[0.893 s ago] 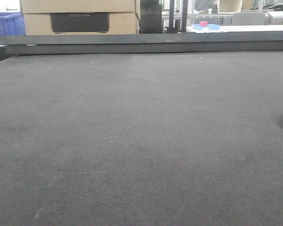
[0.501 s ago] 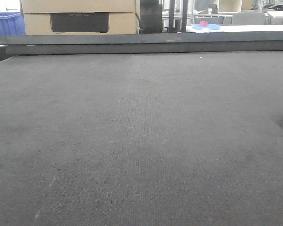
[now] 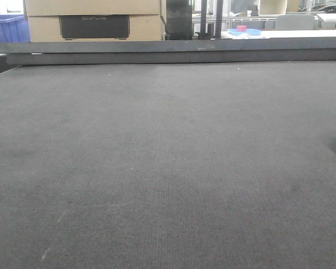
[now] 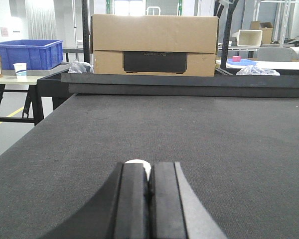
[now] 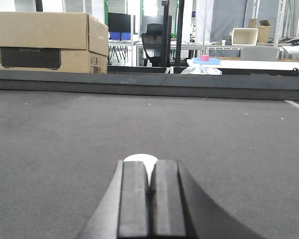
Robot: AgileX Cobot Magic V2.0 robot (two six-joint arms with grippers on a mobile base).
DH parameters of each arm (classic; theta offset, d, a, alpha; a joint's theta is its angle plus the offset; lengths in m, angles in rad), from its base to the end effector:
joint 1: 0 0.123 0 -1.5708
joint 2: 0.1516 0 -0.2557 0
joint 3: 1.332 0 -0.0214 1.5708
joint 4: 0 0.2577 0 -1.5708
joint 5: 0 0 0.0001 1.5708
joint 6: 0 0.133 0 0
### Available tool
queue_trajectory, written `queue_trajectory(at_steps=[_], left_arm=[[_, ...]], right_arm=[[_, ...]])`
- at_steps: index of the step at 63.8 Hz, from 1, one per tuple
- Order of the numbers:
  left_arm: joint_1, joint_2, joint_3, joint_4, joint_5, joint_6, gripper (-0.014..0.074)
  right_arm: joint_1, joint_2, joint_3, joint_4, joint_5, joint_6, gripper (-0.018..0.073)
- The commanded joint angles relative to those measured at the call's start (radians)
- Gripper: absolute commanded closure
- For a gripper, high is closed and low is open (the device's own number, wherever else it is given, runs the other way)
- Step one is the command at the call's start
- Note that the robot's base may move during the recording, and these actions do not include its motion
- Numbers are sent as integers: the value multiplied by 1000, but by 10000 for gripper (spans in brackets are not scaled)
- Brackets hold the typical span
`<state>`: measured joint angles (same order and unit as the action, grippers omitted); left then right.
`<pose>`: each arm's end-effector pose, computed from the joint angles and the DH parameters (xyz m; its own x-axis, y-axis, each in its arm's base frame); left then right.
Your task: Place valve from conveyor to right shelf box
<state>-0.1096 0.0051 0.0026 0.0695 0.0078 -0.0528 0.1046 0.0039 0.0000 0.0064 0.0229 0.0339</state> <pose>0.1345 -0.0147 0.2141 0.0730 0.0088 -0.9973 0.1076 0.9941 0.0166 0.1344 0.0141 0.2133 0.0558 0.0464 -0.9974 -0.1069 0.9935 0.0402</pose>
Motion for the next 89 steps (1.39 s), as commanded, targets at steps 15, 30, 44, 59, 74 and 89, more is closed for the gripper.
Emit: queue_trajectory(at_steps=[15,30,44,59,74,89], left_arm=[[-4,-5,-3,-6,-26,0,708],[-4,-5,-3,-6,-33,0,708],[-4,-5,-114,-6,125,0,708],[-4,106,-370,-6,398,0,708],[-4,415,-618,-6,555,0,708],[-4,761,-849,-6,714,0,708]], right_arm=[[-3,-4,0,-6,-15,0,727],[-3,-4,0,-6,-15,0,727],[-3,-4,-88,21,91,0,727],[-3,30,-335,21,385,0,727],[-3,306,-542,15,530,0,727],[-3,701,-745,15,676,0,727]])
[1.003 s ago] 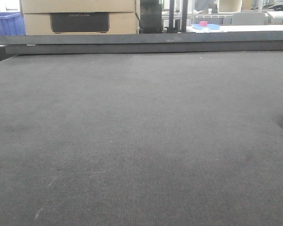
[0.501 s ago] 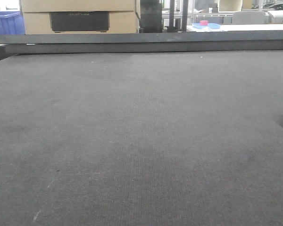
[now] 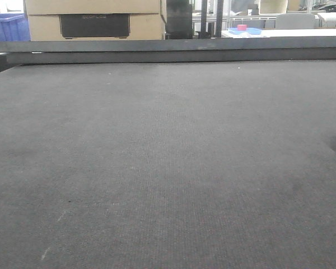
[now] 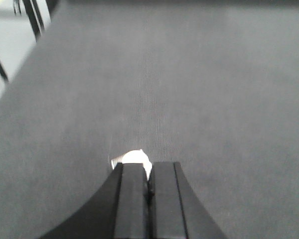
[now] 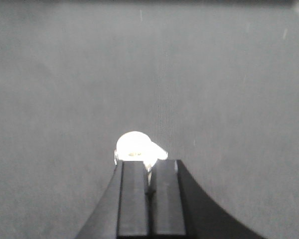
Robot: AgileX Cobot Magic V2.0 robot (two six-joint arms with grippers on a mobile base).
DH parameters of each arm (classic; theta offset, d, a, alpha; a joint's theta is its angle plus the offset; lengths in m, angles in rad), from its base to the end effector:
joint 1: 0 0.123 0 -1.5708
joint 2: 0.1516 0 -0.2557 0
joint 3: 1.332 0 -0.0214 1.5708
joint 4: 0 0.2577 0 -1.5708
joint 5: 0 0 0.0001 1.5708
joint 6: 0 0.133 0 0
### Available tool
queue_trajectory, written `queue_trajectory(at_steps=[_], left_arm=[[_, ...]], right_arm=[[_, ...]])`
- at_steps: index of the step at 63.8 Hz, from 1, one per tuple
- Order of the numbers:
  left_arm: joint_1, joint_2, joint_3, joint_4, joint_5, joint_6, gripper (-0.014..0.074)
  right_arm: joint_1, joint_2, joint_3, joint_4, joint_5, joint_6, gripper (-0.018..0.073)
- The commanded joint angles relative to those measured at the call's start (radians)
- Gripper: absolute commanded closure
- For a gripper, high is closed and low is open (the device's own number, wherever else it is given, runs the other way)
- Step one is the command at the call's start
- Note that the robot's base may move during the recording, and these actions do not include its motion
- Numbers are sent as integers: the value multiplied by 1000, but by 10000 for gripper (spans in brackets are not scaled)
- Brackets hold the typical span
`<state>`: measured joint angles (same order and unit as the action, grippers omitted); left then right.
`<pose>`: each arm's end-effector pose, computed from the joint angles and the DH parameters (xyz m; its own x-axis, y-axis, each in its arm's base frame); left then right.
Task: Place valve from conveyor to right shelf box
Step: 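Center the open right gripper over the white-and-silver valve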
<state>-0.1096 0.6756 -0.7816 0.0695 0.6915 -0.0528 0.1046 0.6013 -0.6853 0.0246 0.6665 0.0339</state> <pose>0.1919 -0.0152 0.3182 -0.4740 0.0529 -0.8789 0.0710 0.9972 0.0218 0.1795 0.0209 0.2995 -0.4782 0.0033 -0.8783 -0.0924 0.9943 0.0540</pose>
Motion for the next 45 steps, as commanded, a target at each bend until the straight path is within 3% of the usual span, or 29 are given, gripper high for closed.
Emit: queue_trajectory(at_steps=[1,18,45], left_arm=[[-4,113,-74,-6,26,0,708],[-4,301,-158,-7,-26,0,708],[-4,558,-408,-11,233,-2,708]], right_arm=[[-3,132,-69,-3,36,0,727],[-3,360,-178,8,64,0,727],[-3,681,-485,6,465,1,727]])
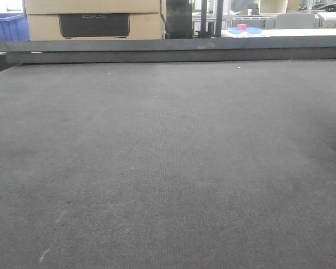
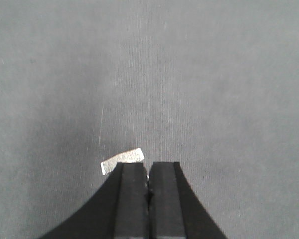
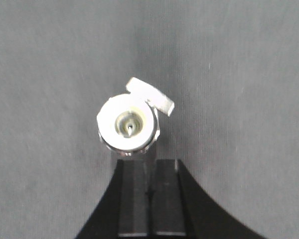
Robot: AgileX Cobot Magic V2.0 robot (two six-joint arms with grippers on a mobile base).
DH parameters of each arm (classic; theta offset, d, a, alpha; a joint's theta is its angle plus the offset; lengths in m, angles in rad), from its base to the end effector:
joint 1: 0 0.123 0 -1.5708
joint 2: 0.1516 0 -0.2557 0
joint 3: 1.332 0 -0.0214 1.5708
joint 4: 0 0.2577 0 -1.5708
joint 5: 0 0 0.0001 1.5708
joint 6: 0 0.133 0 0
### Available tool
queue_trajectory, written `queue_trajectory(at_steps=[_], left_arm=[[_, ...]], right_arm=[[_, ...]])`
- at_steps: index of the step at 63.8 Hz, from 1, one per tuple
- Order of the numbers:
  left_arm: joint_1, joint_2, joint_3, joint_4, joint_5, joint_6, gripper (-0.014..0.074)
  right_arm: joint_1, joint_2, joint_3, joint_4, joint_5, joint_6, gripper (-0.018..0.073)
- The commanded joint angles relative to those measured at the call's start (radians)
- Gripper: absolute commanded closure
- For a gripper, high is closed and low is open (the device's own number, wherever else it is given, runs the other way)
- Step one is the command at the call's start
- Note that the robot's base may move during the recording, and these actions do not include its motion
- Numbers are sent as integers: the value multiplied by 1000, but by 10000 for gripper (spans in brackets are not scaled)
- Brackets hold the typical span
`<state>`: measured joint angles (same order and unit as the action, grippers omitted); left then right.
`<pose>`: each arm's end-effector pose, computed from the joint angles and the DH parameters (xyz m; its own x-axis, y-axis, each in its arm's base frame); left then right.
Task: Place valve from conveyor to right shelf box
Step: 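Center the open right gripper over the white-and-silver valve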
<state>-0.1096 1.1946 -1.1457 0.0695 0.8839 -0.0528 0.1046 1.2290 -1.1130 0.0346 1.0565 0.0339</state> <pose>0.2869 -0.0244 0.3042 -0.7437 0.0731 -0.6645 0.0673 0.9971 0.0344 0.2699 0.0324 0.2704 -0.8844 -0.0417 -0.4649 -0.0734 0.9960 0.0504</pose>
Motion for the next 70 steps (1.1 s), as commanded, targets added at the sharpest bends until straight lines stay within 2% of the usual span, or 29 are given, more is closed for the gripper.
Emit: queue_trajectory(at_steps=[1,9,22,26,30,38,41,48,54,70], left_arm=[[-4,45,-48,-11,47,-2,708],[-4,79,-73,-12,50,-2,708],[-4,81,-74,-13,45,-2,708],[-4,81,-74,-13,45,-2,708],[-4,81,-74,-13,45,-2,708],[-4,81,-74,-13,45,-2,708],[-4,81,-74,-13,45,-2,708],[-4,81,-74,-13,45,-2,708],[-4,81,-74,-13,45,-2,708],[-4,81,-74,-13,45,-2,708]], right_arm=[[-3,66,-69,-4,88,1,727],[-3,176,-161,-4,165,1,727],[-2,273,-246,-4,165,3,720],[-2,289,-253,-4,165,3,663],[-1,303,-253,-4,165,3,554],[-1,319,-253,2,165,3,277],[-1,322,-253,26,165,3,199],[-1,323,-253,44,165,3,69],[-1,323,-250,42,165,3,13],[-1,368,-220,42,165,3,23]])
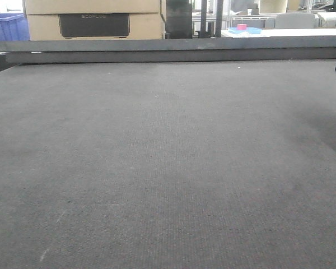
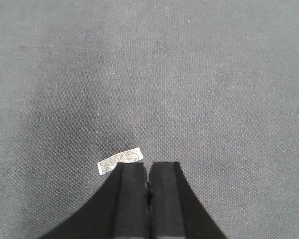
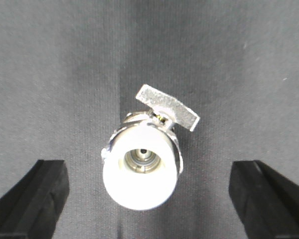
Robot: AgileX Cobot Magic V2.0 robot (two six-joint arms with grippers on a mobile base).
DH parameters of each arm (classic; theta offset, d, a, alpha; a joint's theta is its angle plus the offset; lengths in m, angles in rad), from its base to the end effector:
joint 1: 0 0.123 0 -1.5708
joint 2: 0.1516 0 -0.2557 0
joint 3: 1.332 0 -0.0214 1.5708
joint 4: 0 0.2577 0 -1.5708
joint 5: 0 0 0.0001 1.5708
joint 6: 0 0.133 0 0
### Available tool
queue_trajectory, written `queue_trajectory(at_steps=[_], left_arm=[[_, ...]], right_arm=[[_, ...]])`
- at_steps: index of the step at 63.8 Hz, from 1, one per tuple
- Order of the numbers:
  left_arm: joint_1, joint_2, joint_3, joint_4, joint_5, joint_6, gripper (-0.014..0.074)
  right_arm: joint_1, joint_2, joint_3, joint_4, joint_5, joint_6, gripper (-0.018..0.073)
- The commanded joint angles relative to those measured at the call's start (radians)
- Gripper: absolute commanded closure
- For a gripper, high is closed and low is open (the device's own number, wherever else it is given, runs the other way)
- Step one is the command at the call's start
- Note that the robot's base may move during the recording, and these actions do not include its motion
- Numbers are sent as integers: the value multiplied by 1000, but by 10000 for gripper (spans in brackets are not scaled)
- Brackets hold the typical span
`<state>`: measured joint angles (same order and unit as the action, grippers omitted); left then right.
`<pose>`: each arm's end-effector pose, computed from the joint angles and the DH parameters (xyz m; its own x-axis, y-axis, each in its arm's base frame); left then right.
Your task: Place valve from conveyor to right shelf box
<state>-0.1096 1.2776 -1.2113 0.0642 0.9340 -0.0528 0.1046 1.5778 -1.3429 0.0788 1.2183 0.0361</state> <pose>0.3013 -0.0262 0.2978 -0.7871 0.0720 -0.6126 0.0664 0.9973 0.0318 0.3226 0.0438 0.2289 -0.9791 -0.0393 -0.1994 -0.0573 0.9947 0.0851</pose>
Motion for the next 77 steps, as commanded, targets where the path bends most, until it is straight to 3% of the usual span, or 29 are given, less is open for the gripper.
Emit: queue_trajectory(at_steps=[1,38,62,77], left_arm=[[-4,-2,-8,-8,-5,-2,708],[-4,-2,-8,-9,-5,-2,708],[-4,-2,-8,-15,-1,-2,708],[-4,-2,-8,-17,1,-2,708]], right_arm=[[-1,22,9,-3,3,1,23],[49,77,42,-30,-18,28,23],[43,77,42,-58,-49,28,23],[-4,77,42,1,-38,28,32]])
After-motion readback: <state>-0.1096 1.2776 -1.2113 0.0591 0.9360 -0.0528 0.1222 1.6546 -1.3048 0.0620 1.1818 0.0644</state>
